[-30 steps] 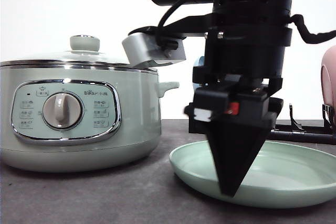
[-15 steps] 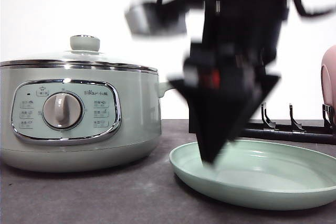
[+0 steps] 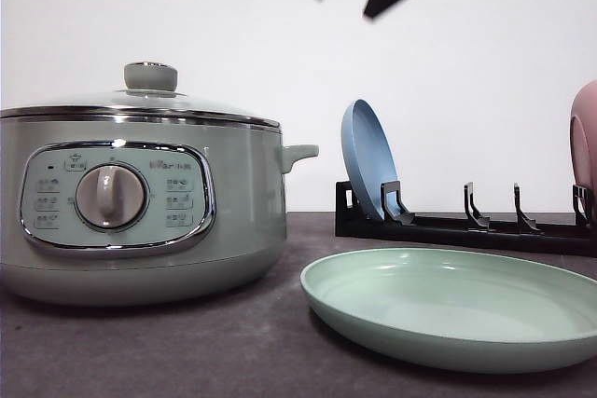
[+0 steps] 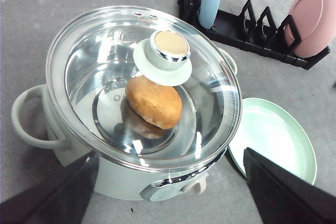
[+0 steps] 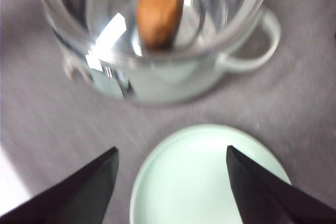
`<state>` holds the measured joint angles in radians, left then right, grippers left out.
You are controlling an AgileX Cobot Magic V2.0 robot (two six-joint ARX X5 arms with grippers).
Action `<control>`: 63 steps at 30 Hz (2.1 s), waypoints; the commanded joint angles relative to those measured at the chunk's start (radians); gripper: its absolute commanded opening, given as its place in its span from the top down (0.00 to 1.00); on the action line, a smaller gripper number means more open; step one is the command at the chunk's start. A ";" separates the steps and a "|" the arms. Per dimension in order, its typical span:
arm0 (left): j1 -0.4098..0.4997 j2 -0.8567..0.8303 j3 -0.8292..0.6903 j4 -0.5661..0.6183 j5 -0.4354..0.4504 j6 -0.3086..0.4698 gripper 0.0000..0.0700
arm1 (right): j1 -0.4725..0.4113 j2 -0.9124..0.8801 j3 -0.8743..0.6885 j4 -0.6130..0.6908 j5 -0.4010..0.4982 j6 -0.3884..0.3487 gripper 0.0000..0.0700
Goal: Transfer potato from steamer to green plate
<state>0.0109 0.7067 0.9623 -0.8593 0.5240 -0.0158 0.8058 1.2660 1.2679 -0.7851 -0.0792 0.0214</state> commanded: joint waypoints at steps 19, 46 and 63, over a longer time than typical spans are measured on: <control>0.000 0.005 0.026 0.006 0.004 0.003 0.20 | -0.187 -0.021 0.047 0.028 -0.407 -0.026 0.41; -0.265 0.643 0.700 -0.227 -0.272 0.038 0.21 | -0.187 -0.020 0.047 0.015 -0.406 -0.033 0.41; -0.389 0.924 0.735 -0.225 -0.417 0.038 0.21 | -0.187 -0.019 0.047 0.013 -0.392 -0.033 0.41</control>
<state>-0.3706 1.6120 1.6711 -1.0908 0.1118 0.0132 0.6132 1.2348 1.2957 -0.7743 -0.4709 0.0005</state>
